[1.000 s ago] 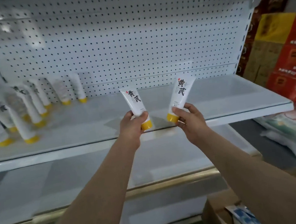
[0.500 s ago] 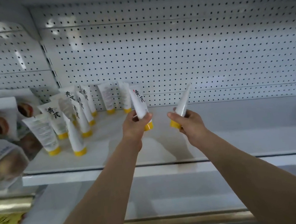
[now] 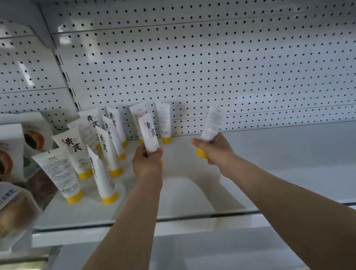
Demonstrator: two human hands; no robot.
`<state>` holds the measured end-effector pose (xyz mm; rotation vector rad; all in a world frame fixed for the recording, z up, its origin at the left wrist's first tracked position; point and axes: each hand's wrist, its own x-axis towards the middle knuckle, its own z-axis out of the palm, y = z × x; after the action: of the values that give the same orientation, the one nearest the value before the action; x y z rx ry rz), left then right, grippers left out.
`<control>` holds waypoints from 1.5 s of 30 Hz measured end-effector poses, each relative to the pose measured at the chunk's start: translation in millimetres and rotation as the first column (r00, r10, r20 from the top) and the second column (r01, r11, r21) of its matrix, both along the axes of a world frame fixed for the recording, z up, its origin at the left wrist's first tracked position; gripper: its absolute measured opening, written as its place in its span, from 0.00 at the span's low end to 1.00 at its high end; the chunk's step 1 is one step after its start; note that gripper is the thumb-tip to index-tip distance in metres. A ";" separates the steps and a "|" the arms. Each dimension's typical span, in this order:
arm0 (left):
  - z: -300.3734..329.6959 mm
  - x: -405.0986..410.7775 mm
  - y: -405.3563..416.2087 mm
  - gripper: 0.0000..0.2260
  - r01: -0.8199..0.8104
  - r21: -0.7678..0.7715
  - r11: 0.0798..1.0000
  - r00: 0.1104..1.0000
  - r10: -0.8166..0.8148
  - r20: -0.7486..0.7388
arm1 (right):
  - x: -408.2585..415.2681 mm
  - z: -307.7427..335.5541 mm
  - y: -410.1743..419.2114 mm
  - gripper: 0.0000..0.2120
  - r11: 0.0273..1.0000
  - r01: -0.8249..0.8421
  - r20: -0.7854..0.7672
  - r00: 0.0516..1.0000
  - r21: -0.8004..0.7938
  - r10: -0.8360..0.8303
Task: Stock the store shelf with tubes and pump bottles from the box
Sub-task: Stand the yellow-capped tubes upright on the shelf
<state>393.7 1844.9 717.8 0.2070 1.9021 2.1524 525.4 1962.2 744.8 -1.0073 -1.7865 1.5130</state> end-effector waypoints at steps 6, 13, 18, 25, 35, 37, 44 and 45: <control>-3.0 -19.7 -0.2 0.19 -0.099 -0.110 0.989 0.994 0.093 -0.058 | -27.9 -10.7 -7.3 0.20 0.999 -0.045 -0.038 0.998 0.004 0.045; -9.8 -39.4 9.1 0.16 -0.125 -0.220 0.967 0.981 0.087 -0.173 | -58.4 -20.3 -11.2 0.21 0.993 -0.004 -0.005 1.000 0.122 0.005; -16.9 -53.1 15.2 0.15 -0.140 -0.197 0.970 0.972 0.097 -0.213 | -78.7 -25.7 -8.6 0.15 0.980 -0.027 0.121 0.993 0.195 0.003; -19.1 -61.2 22.2 0.13 -0.175 -0.203 0.963 0.954 0.114 -0.279 | -104.6 -26.9 -4.8 0.13 0.978 -0.033 0.174 0.985 0.206 -0.004; -26.9 -69.1 28.7 0.16 -0.206 -0.344 0.916 0.943 0.091 -0.321 | -116.5 -32.2 -4.2 0.15 0.969 -0.029 0.220 0.975 0.245 -0.026; -26.2 -68.7 29.2 0.15 -0.209 -0.344 0.915 0.942 0.095 -0.321 | -118.1 -30.7 -5.3 0.14 0.970 -0.009 0.219 0.975 0.244 -0.046; -25.8 -67.3 30.7 0.14 -0.226 -0.398 0.889 0.933 0.080 -0.351 | -118.4 -32.0 -7.3 0.16 0.974 -0.003 0.222 0.974 0.225 -0.048; -25.9 -66.7 30.8 0.14 -0.228 -0.413 0.882 0.932 0.075 -0.354 | -118.6 -33.0 -6.8 0.17 0.975 -0.003 0.228 0.972 0.221 -0.049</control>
<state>327.0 1875.6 691.9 0.3499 2.6320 1.7767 406.8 1955.5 711.8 -1.1243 -2.0444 1.1887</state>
